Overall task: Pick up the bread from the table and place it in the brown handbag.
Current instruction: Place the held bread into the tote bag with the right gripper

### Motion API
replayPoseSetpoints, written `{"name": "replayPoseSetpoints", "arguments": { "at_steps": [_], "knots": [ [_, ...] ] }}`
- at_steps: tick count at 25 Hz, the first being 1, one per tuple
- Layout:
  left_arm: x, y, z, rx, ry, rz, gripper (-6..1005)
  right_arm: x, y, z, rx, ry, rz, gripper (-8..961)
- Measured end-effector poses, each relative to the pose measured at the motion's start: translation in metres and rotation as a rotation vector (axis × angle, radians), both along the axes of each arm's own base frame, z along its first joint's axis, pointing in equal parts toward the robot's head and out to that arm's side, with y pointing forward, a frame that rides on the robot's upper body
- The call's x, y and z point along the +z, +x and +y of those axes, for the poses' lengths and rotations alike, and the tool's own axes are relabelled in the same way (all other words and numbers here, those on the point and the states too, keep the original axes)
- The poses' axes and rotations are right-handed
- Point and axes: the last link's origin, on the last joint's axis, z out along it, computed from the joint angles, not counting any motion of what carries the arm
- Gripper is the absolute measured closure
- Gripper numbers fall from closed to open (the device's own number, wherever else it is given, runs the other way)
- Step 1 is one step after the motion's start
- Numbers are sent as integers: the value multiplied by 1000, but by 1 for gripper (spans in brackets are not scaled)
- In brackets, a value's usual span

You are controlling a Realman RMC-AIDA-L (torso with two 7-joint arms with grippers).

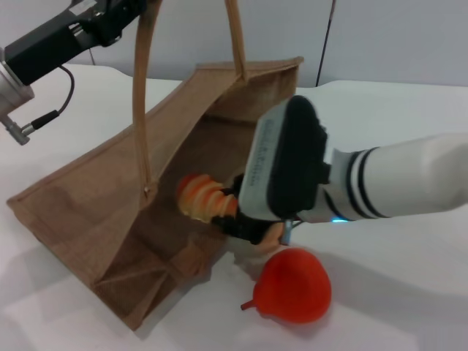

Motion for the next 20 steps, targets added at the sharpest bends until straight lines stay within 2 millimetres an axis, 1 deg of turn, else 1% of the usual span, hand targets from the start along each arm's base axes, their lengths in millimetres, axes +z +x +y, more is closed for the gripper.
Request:
{"name": "replayPoseSetpoints", "arguments": {
  "at_steps": [6,10,14,18,20],
  "knots": [
    [0,7,0,-30,-24,-19,885,-19,-12,-1,114,27,2,570],
    [-1,9,0,-35,-30,-19,886,-30,-23,-6,197,34,13,572],
    [-1,11,0,-43,-38,-24,887,-36,-30,-8,250,51,34,579],
    [-1,12,1,-46,-45,-30,887,-40,-31,-7,303,85,51,583],
    [-3,14,0,-50,-53,-39,887,-42,-28,-3,323,107,45,583]
  ]
}}
